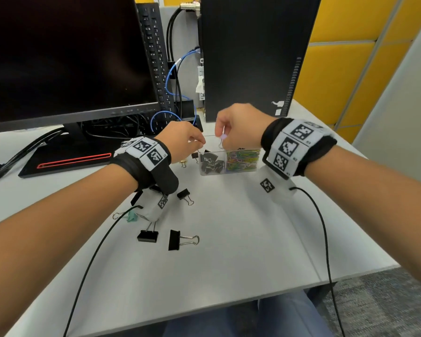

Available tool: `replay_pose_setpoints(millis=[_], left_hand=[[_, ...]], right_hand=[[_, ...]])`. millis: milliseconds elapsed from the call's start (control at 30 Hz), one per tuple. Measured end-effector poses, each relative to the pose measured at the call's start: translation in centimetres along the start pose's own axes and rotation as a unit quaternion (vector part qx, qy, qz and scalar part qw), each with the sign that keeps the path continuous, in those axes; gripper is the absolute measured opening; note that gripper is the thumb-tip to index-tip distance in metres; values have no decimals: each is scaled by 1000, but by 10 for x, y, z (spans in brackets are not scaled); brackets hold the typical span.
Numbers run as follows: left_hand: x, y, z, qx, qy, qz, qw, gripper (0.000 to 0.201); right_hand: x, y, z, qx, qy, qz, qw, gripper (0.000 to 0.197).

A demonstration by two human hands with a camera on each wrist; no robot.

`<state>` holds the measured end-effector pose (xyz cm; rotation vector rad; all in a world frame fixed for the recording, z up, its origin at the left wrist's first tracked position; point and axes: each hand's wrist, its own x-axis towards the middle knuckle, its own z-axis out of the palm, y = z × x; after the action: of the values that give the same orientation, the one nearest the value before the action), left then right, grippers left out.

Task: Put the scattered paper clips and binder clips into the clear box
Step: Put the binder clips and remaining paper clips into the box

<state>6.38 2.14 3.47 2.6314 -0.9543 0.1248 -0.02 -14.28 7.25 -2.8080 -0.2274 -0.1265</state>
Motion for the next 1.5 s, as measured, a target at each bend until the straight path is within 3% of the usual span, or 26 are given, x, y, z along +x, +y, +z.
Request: replay_pose_setpoints(millis=[167,300,400,567,700,1100,1400,1500], left_hand=[[4,-18,1,14,31,-61,998,24],[14,-31,11,89,-91,-101,987,34],[18,-35,21,133,-176,-80,972,48],[20,-35,36,180,-245,-35,952,52],[20,-36,34,173,-233,-30,957,48],[15,-32,31,156,-202,-49,966,22],[6,-23,30,121,-243,-57,961,37],[3,-21,31,104,-244,-49,963,27]], right_hand=[[19,-4,4,-14,31,3,999,19],[26,-7,15,-47,-11,11,999,22],[21,-7,19,-37,-26,13,999,23],[20,-5,25,-49,-66,25,996,16],[21,-2,24,-52,-73,20,996,7],[14,-3,26,-45,-52,18,997,13],[14,-6,28,-62,-46,23,997,13],[12,-6,29,-64,-45,25,997,14]])
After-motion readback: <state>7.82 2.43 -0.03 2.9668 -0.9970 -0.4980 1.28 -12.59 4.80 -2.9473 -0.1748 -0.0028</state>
